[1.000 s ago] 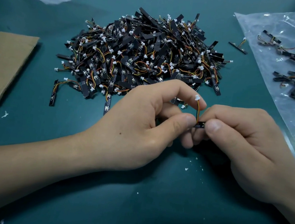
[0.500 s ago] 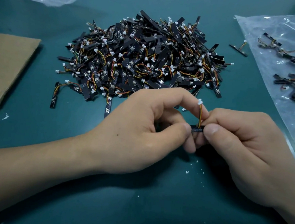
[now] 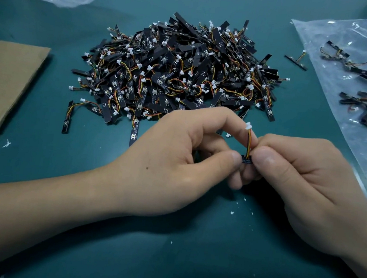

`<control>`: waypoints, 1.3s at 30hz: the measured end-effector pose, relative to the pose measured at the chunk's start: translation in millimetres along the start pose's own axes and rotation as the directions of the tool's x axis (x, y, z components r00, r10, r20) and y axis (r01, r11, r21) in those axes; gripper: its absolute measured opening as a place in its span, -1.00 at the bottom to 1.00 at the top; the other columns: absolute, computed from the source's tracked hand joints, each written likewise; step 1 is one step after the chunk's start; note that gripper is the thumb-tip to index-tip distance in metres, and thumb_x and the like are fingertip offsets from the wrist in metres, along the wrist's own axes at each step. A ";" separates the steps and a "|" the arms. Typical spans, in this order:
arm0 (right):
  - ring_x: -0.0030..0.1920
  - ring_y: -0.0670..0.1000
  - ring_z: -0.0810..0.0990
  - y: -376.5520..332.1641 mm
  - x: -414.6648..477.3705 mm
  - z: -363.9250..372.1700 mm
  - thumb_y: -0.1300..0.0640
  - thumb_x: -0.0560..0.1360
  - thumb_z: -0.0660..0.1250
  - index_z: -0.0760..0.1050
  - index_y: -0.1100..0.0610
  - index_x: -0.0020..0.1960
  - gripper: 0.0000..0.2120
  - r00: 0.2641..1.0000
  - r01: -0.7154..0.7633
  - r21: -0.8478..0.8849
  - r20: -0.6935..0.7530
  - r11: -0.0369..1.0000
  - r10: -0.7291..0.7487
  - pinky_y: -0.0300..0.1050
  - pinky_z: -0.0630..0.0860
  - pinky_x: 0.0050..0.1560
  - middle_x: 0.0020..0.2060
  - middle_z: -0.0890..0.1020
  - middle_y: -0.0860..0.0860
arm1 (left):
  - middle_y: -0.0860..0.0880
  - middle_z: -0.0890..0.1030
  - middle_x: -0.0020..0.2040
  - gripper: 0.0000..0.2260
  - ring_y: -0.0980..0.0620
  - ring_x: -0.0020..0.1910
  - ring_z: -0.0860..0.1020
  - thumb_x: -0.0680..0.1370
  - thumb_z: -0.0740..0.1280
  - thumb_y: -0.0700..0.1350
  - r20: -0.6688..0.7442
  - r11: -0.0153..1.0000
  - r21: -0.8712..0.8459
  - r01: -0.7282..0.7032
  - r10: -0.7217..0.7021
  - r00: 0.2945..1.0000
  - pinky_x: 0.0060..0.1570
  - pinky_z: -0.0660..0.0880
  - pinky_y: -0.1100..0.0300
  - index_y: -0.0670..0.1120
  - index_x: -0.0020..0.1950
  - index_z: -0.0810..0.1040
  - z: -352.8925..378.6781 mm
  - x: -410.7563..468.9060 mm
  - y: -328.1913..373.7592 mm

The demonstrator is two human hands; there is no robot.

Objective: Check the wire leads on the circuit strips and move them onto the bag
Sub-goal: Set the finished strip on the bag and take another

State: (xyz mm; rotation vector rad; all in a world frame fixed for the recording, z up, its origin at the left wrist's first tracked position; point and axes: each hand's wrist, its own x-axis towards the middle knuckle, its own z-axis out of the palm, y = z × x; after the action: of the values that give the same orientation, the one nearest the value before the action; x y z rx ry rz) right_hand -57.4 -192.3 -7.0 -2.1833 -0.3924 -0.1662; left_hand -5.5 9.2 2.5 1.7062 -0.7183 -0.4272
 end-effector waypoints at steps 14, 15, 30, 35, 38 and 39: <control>-0.27 0.04 0.65 -1.4 1.0 0.2 -0.01 0.65 0.15 0.51 -0.01 -0.27 -0.65 1.000 -0.020 -0.014 -0.013 1.000 0.020 0.06 0.53 -0.21 -0.30 0.67 -0.03 | -0.01 0.72 -0.23 -0.82 -0.12 -0.27 0.65 0.59 0.31 -0.25 -0.004 1.000 -0.007 -0.003 0.003 1.000 -0.27 0.56 0.01 -0.05 0.15 0.55 -0.4 0.1 0.9; -0.26 0.03 0.66 -1.6 1.1 0.4 -0.01 0.66 0.15 0.51 -0.02 -0.27 -0.65 1.000 -0.015 -0.017 -0.011 1.000 0.015 0.02 0.53 -0.21 -0.30 0.67 -0.05 | -0.01 0.73 -0.23 -0.82 -0.12 -0.27 0.65 0.58 0.31 -0.25 -0.002 1.000 -0.016 0.002 -0.002 1.000 -0.28 0.55 -0.01 -0.05 0.14 0.55 -0.9 0.3 0.7; -0.44 0.12 0.44 -1.7 1.0 -3.6 0.03 0.57 0.15 0.43 0.11 -0.39 -0.61 0.991 0.033 0.002 0.129 0.999 -0.033 -0.09 0.38 -0.24 -0.51 0.47 0.05 | 0.01 0.67 -0.38 -0.80 -0.20 -0.42 0.52 0.54 0.32 -0.22 -0.013 1.000 -0.016 -0.013 0.012 1.000 -0.39 0.50 -0.01 0.00 0.11 0.56 -3.3 -1.4 1.8; -0.51 0.09 0.40 3.2 2.3 -7.5 0.03 0.56 0.17 0.39 0.04 -0.42 -0.62 0.993 -0.032 0.237 -0.105 0.971 0.059 -0.08 0.31 -0.42 -0.55 0.43 0.01 | 0.03 0.38 -0.50 -0.77 0.05 -0.51 0.32 0.57 0.30 -0.14 0.003 0.995 0.084 -0.047 0.047 0.999 -0.40 0.29 0.33 0.01 0.22 0.51 -2.6 -2.9 1.2; -0.56 0.00 0.43 10.5 11.7 -10.5 -0.14 0.65 0.13 0.65 -0.01 -0.04 -0.64 0.874 -0.145 0.479 -0.349 0.866 0.339 -0.22 0.33 -0.48 -0.44 0.58 0.02 | 0.04 0.44 -0.41 -0.79 0.05 -0.43 0.39 0.57 0.31 -0.17 -0.052 0.986 0.153 -0.062 0.071 0.996 -0.33 0.33 0.30 0.00 0.18 0.54 -2.5 -2.1 -0.2; -0.57 -0.02 0.41 12.8 12.8 -9.6 -0.10 0.67 0.11 0.63 -0.01 0.12 -0.66 0.853 -0.138 0.493 -0.382 0.859 0.356 -0.24 0.32 -0.49 -0.40 0.60 0.02 | 0.07 0.48 -0.34 -0.81 0.05 -0.36 0.45 0.56 0.33 -0.19 -0.061 0.970 0.227 -0.089 0.105 0.993 -0.28 0.36 0.30 -0.01 0.15 0.57 -2.0 -2.5 -0.1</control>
State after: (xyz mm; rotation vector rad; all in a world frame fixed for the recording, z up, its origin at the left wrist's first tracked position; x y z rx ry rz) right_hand -40.8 -204.3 -7.7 -1.6399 0.1313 -0.3987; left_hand -6.1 12.3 2.7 1.8784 -0.8177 -0.2208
